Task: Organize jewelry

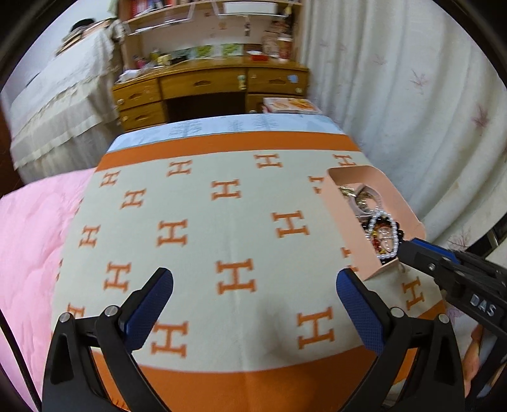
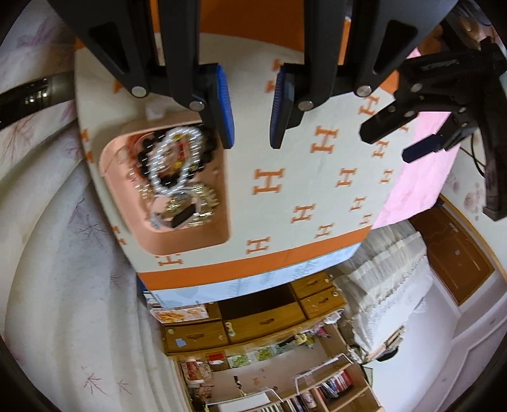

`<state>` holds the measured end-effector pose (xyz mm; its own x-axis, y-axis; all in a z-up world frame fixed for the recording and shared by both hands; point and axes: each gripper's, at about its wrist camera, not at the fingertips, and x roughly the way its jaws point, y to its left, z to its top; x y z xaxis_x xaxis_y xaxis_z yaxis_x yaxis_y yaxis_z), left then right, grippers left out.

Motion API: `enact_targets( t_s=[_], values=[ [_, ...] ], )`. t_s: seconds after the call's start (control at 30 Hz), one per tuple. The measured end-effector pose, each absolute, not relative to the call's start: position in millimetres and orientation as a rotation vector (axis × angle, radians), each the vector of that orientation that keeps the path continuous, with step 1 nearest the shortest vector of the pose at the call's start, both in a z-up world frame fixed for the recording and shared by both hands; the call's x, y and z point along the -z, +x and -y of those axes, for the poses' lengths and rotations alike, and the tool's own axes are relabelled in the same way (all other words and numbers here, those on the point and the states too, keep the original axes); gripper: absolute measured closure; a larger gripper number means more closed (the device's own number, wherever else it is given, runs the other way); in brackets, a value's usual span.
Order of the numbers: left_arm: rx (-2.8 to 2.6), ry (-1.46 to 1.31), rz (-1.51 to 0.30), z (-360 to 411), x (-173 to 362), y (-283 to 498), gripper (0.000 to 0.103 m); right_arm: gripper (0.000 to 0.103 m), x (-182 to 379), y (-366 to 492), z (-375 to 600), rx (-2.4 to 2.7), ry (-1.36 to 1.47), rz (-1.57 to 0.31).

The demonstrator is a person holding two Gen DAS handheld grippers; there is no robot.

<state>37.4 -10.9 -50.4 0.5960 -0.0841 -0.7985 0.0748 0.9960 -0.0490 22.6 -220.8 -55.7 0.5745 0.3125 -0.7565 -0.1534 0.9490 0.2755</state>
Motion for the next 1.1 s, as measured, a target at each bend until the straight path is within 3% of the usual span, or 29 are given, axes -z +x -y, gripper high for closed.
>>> enact_targets(
  t_s=[0.07,0.17,0.2,0.6,1.1],
  values=[
    [0.061,-0.029,-0.921,1,49,32,0.001,0.079,52,15,212,-0.286,0.188,-0.898],
    [0.018,-0.052,-0.9,-12,46,26,0.001,0.062,46,4,198,-0.304,0.181,-0.861],
    [0.002,-0.058,-0.889,-17,45,24,0.001,0.061,45,1,193,-0.308,0.174,-0.844],
    [-0.07,-0.044,-0.793,-28,35,8,0.001,0.061,40,-13,159,-0.302,0.109,-0.755],
    [-0.054,-0.041,-0.807,-23,43,14,0.001,0.061,50,-11,154,-0.33,0.132,-0.775]
  ],
)
